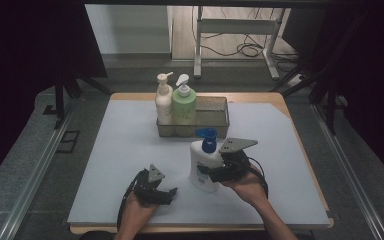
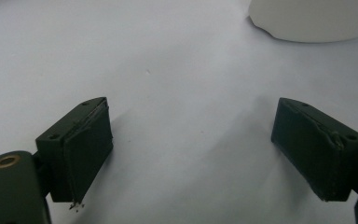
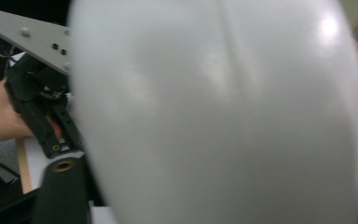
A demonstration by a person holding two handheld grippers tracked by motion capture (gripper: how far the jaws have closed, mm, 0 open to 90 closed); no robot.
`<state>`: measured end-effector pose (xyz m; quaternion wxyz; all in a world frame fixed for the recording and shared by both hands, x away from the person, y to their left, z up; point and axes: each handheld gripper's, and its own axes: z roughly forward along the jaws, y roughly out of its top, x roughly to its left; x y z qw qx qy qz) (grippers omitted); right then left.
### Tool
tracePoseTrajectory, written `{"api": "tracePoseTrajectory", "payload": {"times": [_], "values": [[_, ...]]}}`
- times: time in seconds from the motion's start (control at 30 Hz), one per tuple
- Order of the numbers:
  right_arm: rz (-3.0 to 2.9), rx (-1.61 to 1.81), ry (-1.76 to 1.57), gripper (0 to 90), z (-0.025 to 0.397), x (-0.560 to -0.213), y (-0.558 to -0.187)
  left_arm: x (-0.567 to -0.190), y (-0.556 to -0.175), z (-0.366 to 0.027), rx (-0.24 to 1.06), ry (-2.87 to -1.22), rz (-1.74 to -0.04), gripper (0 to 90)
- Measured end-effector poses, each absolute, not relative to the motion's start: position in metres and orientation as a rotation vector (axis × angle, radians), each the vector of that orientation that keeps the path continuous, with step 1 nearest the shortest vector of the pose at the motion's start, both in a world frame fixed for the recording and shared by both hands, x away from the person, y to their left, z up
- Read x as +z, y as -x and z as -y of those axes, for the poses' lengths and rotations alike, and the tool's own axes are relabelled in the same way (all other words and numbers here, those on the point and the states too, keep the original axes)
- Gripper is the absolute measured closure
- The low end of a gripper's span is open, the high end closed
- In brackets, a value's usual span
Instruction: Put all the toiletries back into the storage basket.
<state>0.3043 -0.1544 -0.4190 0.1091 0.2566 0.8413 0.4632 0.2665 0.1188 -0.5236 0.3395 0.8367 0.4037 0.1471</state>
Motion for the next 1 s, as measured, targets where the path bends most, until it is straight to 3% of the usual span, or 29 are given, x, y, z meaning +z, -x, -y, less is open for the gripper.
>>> {"api": "tracePoseTrajectory", "payload": {"times": [0.03, 0.17, 1.0], "values": [[-2.484, 1.366, -0.742, 35.6, 0.155, -0.419, -0.304, -0.524, -0.267, -0.119, 0.383, -2.179, -1.051, 12.1], [-2.489, 1.339, -0.72, 36.6, 0.153, -0.416, -0.302, -0.524, -0.267, -0.119, 0.383, -2.179, -1.051, 12.1], [-2.449, 1.308, -0.76, 37.7, 0.163, -0.384, -0.317, -0.524, -0.267, -0.119, 0.384, -2.18, -1.048, 12.1]]}}
